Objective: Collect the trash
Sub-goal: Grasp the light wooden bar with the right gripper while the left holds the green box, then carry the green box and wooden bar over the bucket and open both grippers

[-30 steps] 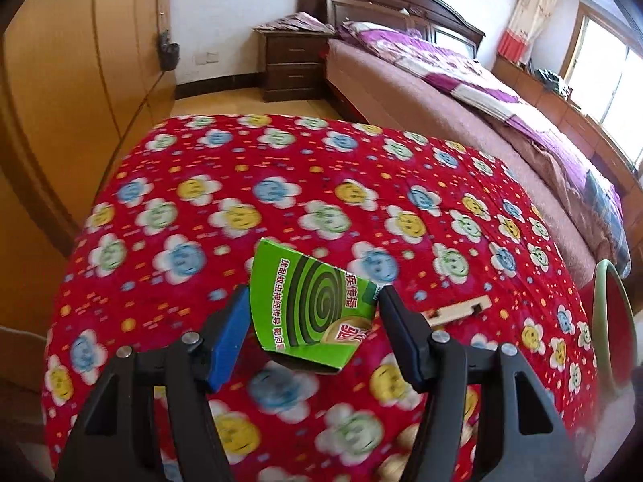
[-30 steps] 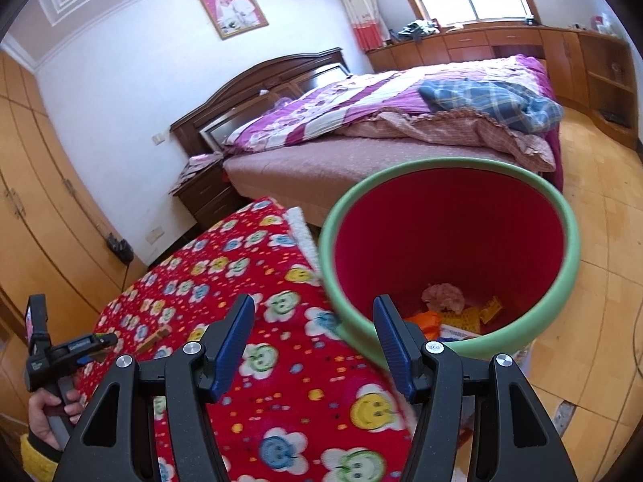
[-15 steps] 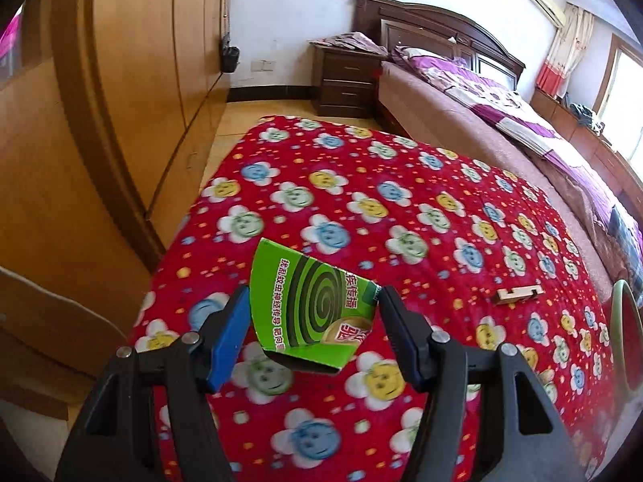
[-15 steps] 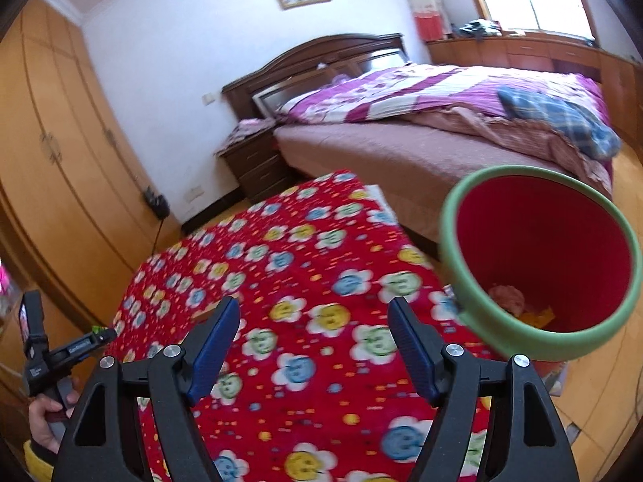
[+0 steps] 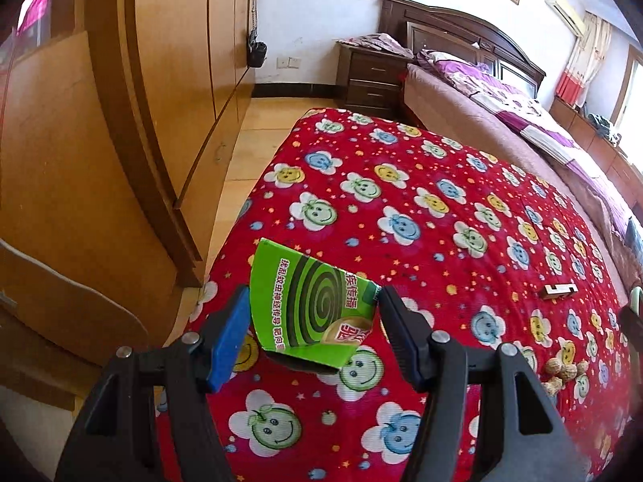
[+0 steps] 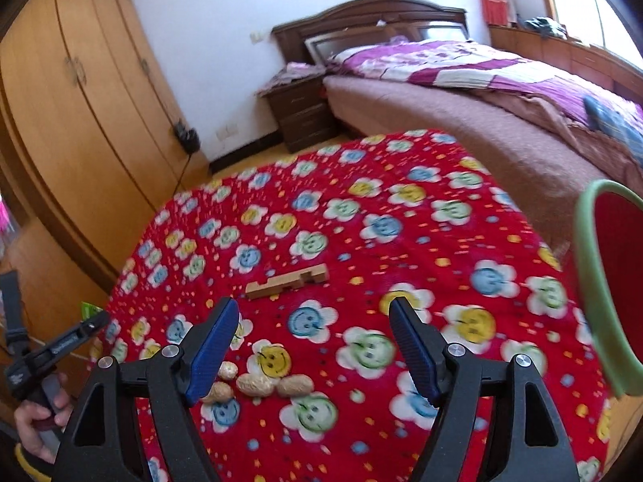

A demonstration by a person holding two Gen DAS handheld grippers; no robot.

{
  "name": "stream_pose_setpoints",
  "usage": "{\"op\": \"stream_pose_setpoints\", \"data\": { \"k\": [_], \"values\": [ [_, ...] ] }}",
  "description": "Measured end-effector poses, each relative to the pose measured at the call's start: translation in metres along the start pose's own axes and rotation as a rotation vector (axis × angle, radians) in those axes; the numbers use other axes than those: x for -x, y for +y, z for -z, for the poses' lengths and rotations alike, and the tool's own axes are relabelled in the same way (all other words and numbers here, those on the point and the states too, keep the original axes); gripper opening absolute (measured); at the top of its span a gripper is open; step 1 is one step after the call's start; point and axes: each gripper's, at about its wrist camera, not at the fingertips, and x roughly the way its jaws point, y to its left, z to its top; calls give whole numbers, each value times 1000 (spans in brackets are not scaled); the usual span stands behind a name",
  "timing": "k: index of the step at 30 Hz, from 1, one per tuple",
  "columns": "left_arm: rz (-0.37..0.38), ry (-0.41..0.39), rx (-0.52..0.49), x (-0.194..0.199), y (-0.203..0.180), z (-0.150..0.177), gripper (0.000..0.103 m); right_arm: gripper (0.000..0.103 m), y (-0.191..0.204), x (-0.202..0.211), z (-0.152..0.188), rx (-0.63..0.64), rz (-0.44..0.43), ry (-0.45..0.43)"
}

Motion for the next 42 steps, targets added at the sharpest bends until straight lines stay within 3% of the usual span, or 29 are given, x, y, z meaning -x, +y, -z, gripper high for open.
{"op": "stream_pose_setpoints", "data": {
  "k": [5, 19, 31, 33, 42],
  "values": [
    [8, -4, 9, -4, 3, 5, 65, 78, 20, -31, 0, 67, 7, 65],
    [44, -5, 33, -17, 1, 9, 65, 83, 38, -90, -9, 209, 139, 160],
    [43, -5, 18, -20, -5, 9, 65, 82, 44, -102, -16, 217, 172, 154],
    [41, -7, 17, -18, -5, 9, 65, 78, 44, -101, -15, 221, 173, 145],
    [49, -21, 4, 0, -13, 11, 65, 78, 41, -74, -7, 193, 106, 111]
  ]
}}
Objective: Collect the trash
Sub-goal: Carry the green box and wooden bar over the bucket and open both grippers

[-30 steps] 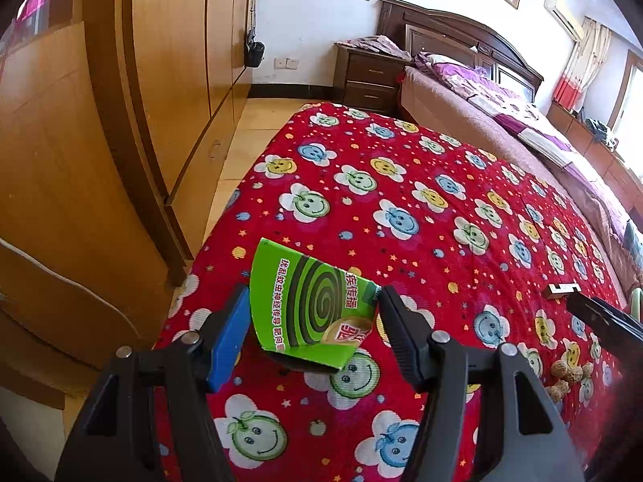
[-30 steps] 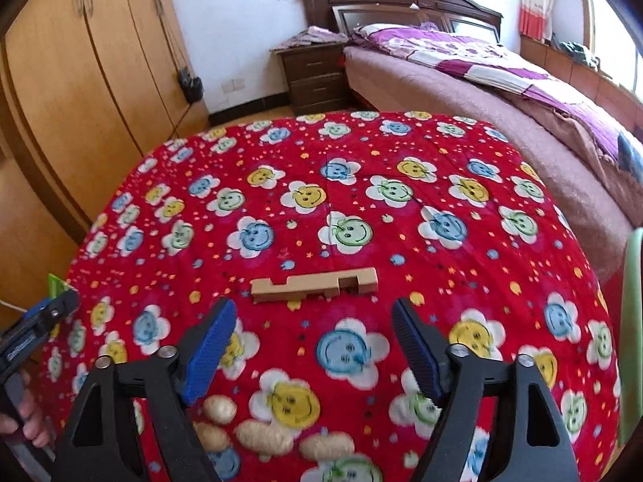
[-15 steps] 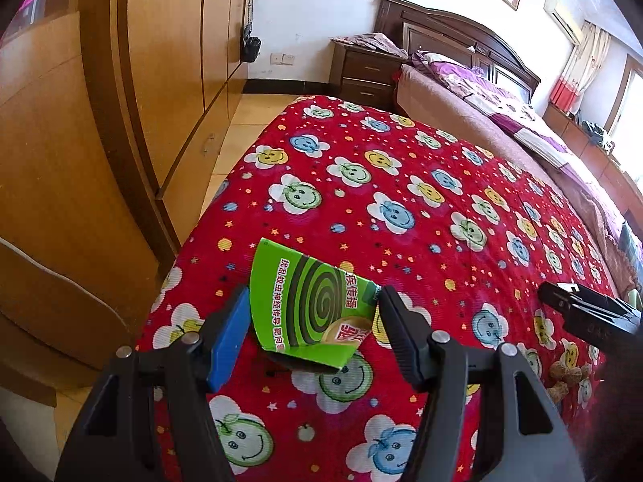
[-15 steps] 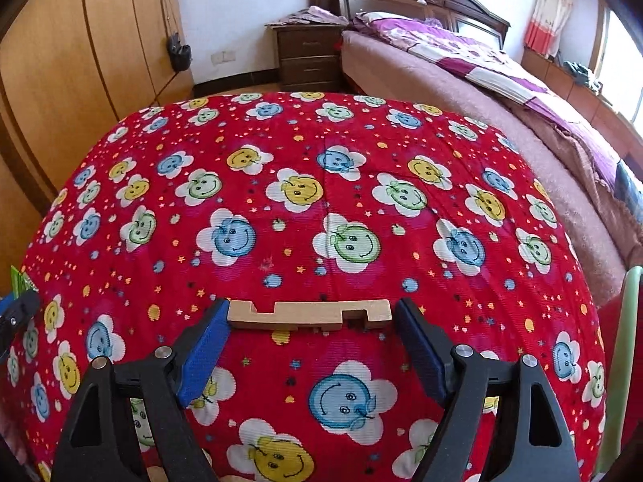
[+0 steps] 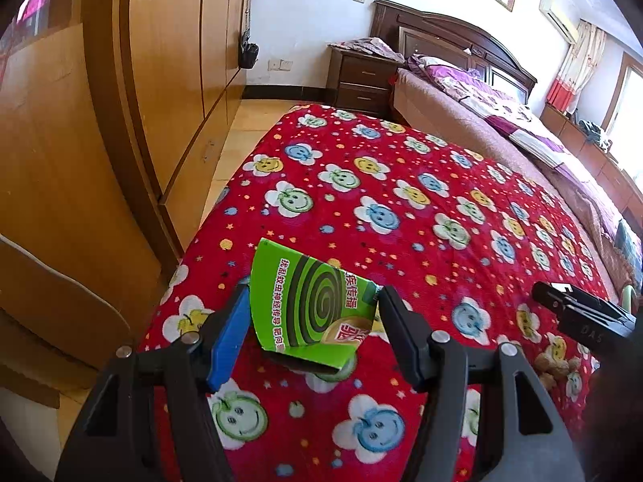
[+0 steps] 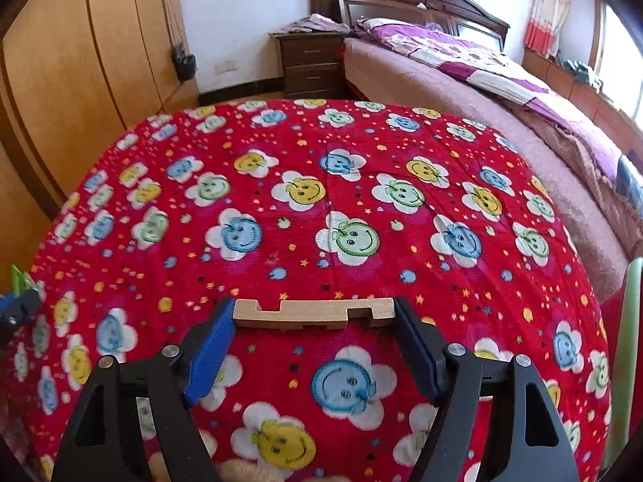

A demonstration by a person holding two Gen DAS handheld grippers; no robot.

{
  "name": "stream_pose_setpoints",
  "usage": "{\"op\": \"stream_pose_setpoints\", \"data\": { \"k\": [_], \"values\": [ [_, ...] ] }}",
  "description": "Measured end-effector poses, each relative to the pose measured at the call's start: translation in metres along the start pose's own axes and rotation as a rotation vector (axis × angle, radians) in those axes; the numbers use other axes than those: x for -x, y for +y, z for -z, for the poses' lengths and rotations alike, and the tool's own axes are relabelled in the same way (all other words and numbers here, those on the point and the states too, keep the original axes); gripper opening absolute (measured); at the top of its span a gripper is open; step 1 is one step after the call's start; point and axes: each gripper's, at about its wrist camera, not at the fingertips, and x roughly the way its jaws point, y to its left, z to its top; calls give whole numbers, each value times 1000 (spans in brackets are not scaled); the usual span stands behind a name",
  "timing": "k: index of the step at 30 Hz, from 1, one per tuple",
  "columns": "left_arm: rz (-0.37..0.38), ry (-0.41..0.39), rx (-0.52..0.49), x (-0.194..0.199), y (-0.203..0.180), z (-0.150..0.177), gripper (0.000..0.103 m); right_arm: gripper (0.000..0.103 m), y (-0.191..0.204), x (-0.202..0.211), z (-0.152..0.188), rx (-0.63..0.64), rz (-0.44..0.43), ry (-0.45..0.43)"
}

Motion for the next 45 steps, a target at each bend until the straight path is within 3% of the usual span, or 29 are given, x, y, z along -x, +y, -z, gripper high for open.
{"op": "stream_pose_setpoints", "data": {
  "k": [8, 18, 32, 45],
  "values": [
    [39, -31, -26, 26, -20, 6, 65, 78, -14, 66, 19, -38, -80, -100],
    [123, -63, -107, 66, -64, 18, 65, 78, -49, 139, 51, -137, -108, -214],
    [350, -39, -238, 101, -143, 32, 65, 78, -138, 195, 93, -321, 31, -308],
    [499, 9, -427, 91, -251, 50, 65, 78, -238, 209, 132, -525, 171, -358]
  ]
}}
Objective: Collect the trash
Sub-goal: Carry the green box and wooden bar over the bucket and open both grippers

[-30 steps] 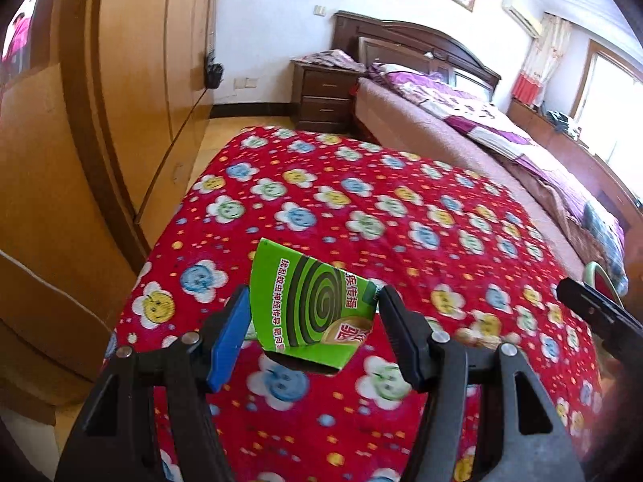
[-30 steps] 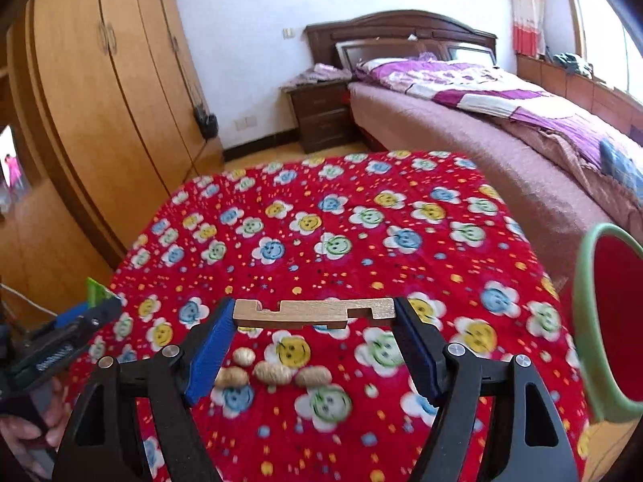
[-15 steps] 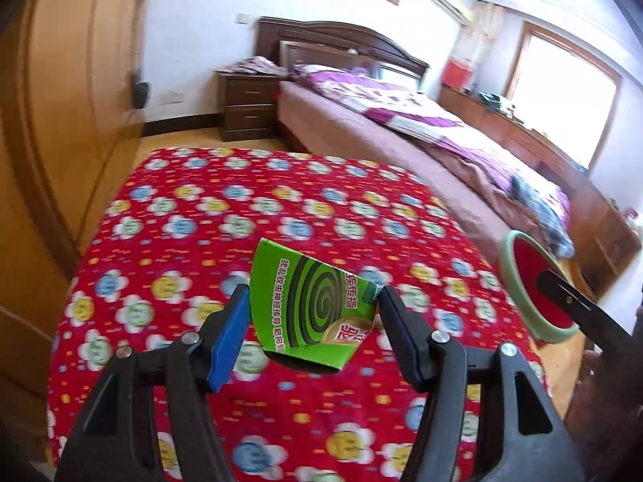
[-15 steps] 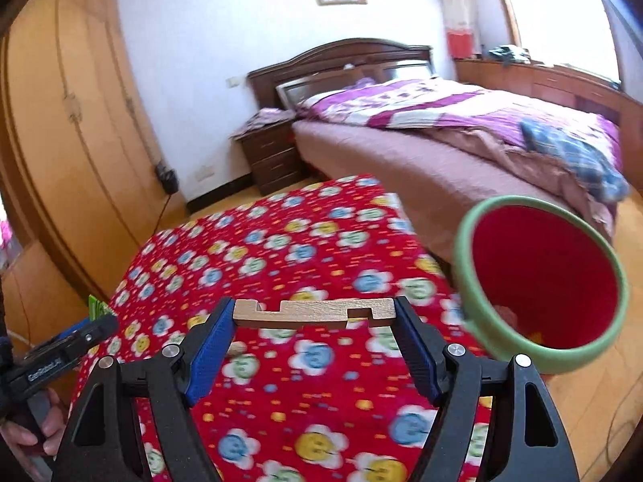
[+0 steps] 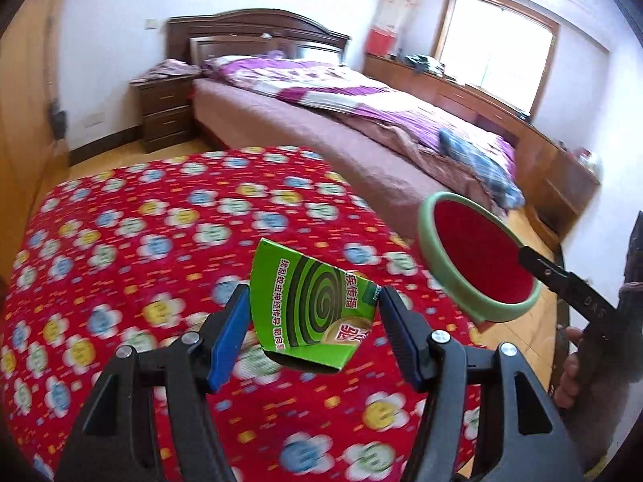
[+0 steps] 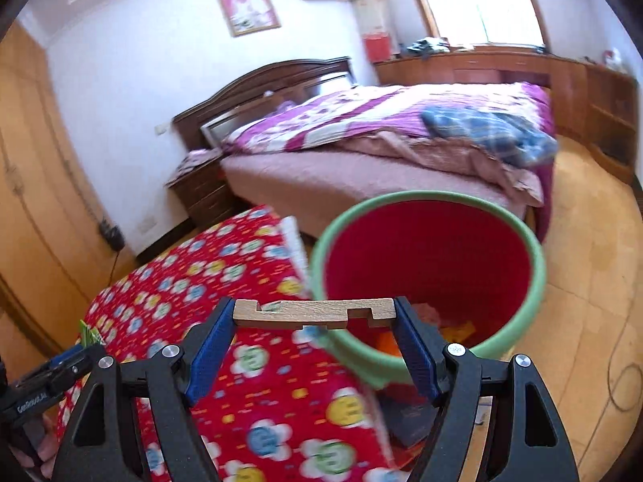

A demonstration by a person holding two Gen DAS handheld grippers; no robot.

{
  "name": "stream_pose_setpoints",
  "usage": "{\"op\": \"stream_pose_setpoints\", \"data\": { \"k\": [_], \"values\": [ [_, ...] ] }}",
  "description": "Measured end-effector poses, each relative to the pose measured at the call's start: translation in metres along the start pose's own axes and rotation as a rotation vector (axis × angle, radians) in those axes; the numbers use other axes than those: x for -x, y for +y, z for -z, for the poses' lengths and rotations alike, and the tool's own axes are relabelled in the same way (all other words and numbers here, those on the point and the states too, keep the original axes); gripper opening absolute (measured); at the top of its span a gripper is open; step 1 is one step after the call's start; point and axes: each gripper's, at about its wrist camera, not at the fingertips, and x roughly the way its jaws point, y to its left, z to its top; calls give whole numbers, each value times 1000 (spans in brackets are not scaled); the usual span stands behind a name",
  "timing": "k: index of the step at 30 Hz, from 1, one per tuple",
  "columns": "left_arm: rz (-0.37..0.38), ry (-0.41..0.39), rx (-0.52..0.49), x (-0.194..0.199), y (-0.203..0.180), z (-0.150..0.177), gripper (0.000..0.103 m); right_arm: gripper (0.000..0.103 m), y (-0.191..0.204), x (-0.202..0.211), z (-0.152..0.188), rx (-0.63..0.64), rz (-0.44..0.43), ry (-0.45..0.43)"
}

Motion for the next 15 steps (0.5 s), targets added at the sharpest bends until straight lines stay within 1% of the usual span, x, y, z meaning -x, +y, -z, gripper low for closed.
{"op": "stream_pose_setpoints", "data": {
  "k": [3, 7, 11, 15],
  "values": [
    [39, 14, -36, -18, -21, -6, 65, 78, -22, -7, -2, -25, 44, 5],
    [82, 34, -79, -41, -46, -14, 65, 78, -45, -18, -5, -57, 78, 20],
    [112, 48, -117, -61, -69, -21, 65, 79, -57, -27, -10, -73, 77, 20],
    [120, 48, -172, -74, -89, -24, 65, 79, -63, -33, -13, -63, 84, 10]
  ]
}}
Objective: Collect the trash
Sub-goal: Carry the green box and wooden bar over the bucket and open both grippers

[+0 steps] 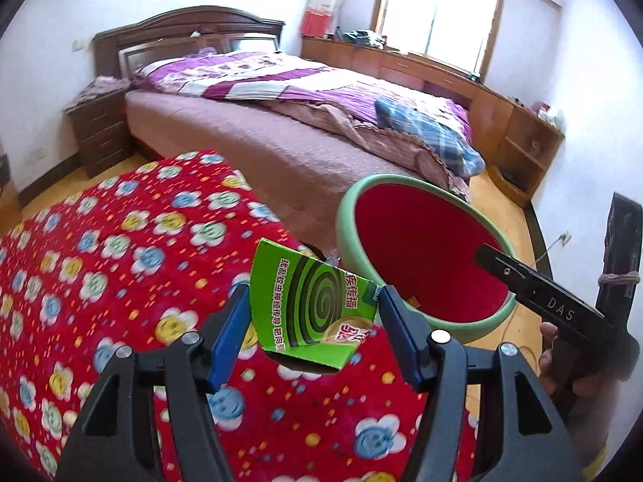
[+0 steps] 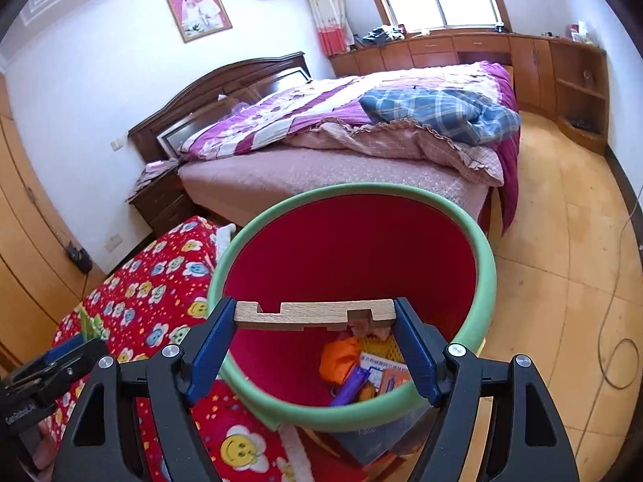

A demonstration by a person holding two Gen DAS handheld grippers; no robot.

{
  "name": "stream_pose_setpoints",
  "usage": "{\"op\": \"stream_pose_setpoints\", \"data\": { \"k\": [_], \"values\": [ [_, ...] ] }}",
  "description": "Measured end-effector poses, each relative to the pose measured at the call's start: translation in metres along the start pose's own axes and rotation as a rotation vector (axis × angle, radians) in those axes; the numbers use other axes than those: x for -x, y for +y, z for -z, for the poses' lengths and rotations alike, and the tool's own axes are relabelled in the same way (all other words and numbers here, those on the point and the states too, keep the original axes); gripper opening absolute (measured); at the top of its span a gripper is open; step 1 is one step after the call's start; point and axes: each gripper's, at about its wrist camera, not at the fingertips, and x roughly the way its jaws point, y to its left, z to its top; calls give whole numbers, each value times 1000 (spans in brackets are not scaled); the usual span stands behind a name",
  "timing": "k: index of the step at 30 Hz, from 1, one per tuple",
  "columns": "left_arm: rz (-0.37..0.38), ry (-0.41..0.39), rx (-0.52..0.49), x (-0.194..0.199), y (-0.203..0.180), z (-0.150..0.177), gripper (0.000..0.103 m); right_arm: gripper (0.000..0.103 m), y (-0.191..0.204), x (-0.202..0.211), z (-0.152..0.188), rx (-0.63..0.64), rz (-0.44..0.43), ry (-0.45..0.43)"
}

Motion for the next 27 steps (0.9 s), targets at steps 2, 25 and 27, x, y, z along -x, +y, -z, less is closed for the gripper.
{"op": "stream_pose_setpoints", "data": {
  "k": [2, 25, 27],
  "values": [
    [15, 2, -16, -6, -7, -3, 65, 79, 0, -1, -1, 5, 2, -6],
    [64, 50, -167, -81, -81, -24, 68, 81, -62, 38, -1, -138, 85, -95],
    [74, 49, -151, -83, -80, -23, 73, 81, -64, 37, 2, -141, 85, -87]
  ]
}}
